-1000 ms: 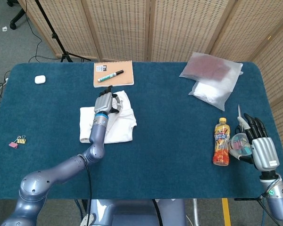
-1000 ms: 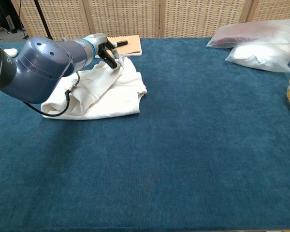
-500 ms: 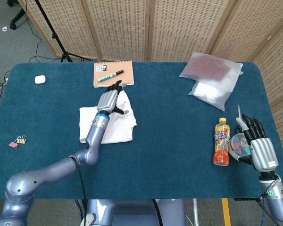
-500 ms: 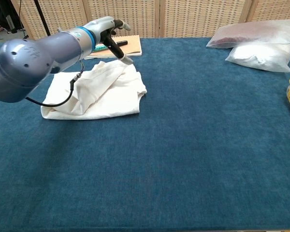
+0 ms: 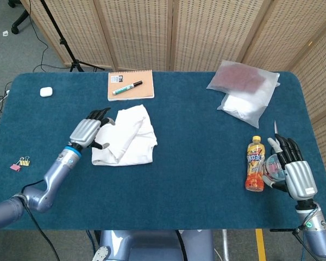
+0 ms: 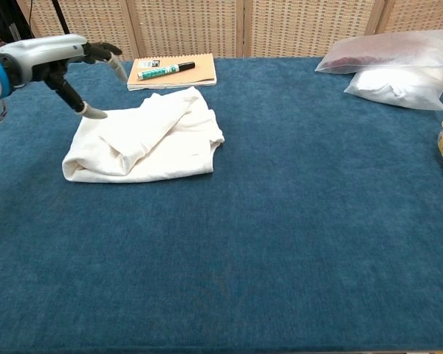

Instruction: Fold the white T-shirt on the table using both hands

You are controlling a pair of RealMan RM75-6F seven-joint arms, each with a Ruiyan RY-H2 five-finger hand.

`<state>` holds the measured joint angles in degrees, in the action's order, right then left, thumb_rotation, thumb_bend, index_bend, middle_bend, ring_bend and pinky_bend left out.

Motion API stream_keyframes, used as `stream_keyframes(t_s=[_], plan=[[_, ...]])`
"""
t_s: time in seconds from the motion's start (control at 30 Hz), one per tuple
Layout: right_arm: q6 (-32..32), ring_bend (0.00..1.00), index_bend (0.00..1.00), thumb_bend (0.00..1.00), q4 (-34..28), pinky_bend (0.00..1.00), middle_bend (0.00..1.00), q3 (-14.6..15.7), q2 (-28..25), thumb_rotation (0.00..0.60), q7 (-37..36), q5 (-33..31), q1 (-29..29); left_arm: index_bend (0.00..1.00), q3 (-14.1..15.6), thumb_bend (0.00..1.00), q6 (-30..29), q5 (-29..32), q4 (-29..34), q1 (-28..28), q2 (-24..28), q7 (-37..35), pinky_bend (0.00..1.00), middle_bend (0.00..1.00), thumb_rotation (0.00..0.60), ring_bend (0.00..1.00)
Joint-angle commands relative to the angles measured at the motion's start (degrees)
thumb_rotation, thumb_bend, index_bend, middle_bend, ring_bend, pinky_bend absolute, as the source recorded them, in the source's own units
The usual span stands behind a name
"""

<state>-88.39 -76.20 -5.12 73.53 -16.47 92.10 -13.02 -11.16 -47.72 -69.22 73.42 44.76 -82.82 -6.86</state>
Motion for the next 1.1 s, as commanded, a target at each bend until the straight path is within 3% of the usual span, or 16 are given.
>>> stream_keyframes(t_s=[0.03,0.6,1.1], plan=[[0.10,0.00,0.00,0.00,-0.06,0.00,0.00,0.05,-0.01,0.600,0.07,0.03,-0.03,0.34,2.00,0.21,-0.73,-2.80,-1.71,-1.19,1.03,-1.40,0.00,0.00,0.600,0.00],[0.30,0.00,0.00,0.00,0.04,0.00,0.00,0.04,0.06,0.600,0.31,-0.08,-0.09,0.39,5.30,0.22,-0.97,-9.91,-10.61,-0.26,-5.06,-4.41,0.00,0.00,0.600,0.00],[0.79,0.00,0.00,0.00,0.36,0.00,0.00,-0.02,0.22,0.600,0.35,-0.43,-0.22,0.46,4.87,0.28,0.25,-8.92,-16.48,0.99,-10.00,-0.63,0.00,0.00,0.600,0.00]])
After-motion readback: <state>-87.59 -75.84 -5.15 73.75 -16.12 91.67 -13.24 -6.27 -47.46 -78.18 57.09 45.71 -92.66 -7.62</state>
